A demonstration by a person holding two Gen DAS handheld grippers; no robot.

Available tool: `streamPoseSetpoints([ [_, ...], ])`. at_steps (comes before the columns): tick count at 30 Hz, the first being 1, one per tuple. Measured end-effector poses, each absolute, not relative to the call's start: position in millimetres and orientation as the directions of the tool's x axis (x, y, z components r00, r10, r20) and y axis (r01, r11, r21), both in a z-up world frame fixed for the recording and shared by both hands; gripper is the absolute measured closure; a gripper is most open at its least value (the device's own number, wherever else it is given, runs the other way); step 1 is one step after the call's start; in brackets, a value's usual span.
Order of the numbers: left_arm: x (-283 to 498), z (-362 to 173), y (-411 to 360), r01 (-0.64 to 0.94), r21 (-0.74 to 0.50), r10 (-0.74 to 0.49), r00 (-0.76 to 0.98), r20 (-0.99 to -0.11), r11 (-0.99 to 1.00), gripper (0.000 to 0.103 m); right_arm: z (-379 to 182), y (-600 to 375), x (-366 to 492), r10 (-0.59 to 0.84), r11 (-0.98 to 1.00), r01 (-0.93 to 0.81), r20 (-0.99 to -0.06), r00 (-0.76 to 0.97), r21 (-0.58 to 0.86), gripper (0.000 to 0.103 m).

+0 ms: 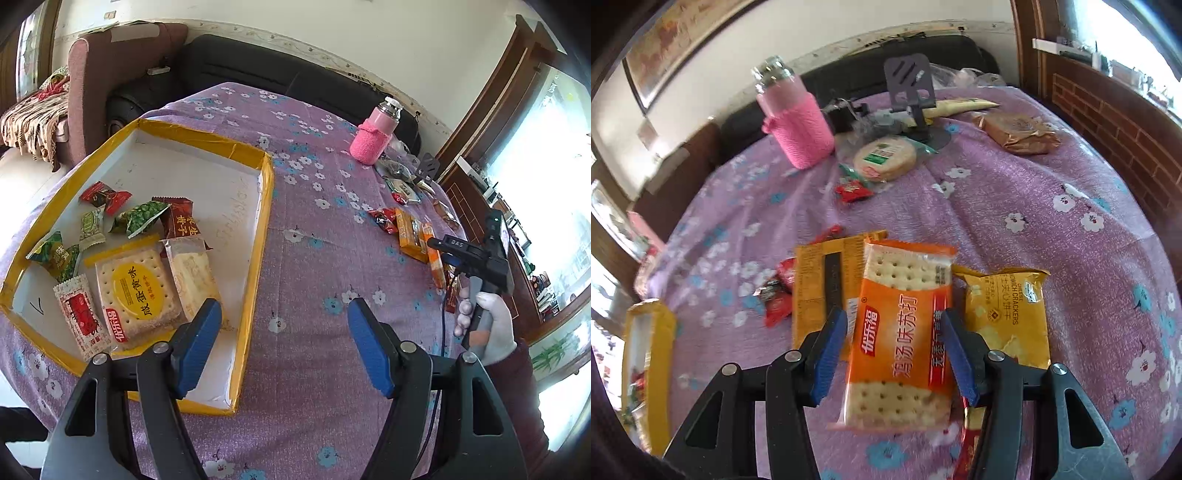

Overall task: Organize snacks
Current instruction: 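Grasp the orange soda cracker pack with the right tool and drop it before the left tool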

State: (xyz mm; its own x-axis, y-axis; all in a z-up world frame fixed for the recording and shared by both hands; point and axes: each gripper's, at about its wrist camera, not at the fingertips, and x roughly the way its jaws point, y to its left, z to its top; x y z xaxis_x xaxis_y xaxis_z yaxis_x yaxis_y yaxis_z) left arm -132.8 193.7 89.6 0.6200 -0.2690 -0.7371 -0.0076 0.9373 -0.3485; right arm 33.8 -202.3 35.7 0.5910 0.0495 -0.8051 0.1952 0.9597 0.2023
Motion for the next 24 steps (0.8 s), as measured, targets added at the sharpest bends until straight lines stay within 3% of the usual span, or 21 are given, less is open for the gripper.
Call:
streamPoseSetpoints([
  [4,-131,87,195,-0.011,-0.359,-0.276,0.616,-0.738,0.933,0.033,33,-193,36,-0.008,0.970,0.205,-0.822,0.569,0.133,0.054],
  [9,-129,83,191,-0.002,-0.371,-0.295,0.602,-0.742,0.929,0.033,40,-169,15,0.059,0.979,0.129,-0.834,0.549,0.155,0.069],
  [13,-128,82,188,0.013,-0.376,-0.311,0.590,-0.745,0.926,0.033,37,-139,-8,0.294,0.944,0.004,-0.846,0.444,0.330,0.067],
  [15,-130,83,187,0.022,-0.376,-0.315,0.592,-0.742,0.926,0.033,35,-123,-19,0.476,0.875,-0.107,-0.800,0.366,0.472,0.071],
  [16,-131,84,187,0.024,-0.373,-0.313,0.594,-0.741,0.927,0.033,39,-123,-22,0.490,0.868,-0.123,-0.786,0.378,0.482,0.072],
  [18,-132,84,188,0.023,-0.374,-0.313,0.597,-0.739,0.927,0.033,57,-135,-28,0.416,0.901,-0.106,-0.763,0.494,0.422,0.062],
  [20,-132,83,188,0.021,-0.383,-0.319,0.593,-0.739,0.924,0.033,67,-151,-23,0.265,0.950,-0.025,-0.759,0.595,0.313,0.029],
  [24,-132,79,184,0.023,-0.391,-0.331,0.578,-0.746,0.920,0.033,57,-170,3,0.151,0.967,0.073,-0.785,0.601,0.242,0.027],
])
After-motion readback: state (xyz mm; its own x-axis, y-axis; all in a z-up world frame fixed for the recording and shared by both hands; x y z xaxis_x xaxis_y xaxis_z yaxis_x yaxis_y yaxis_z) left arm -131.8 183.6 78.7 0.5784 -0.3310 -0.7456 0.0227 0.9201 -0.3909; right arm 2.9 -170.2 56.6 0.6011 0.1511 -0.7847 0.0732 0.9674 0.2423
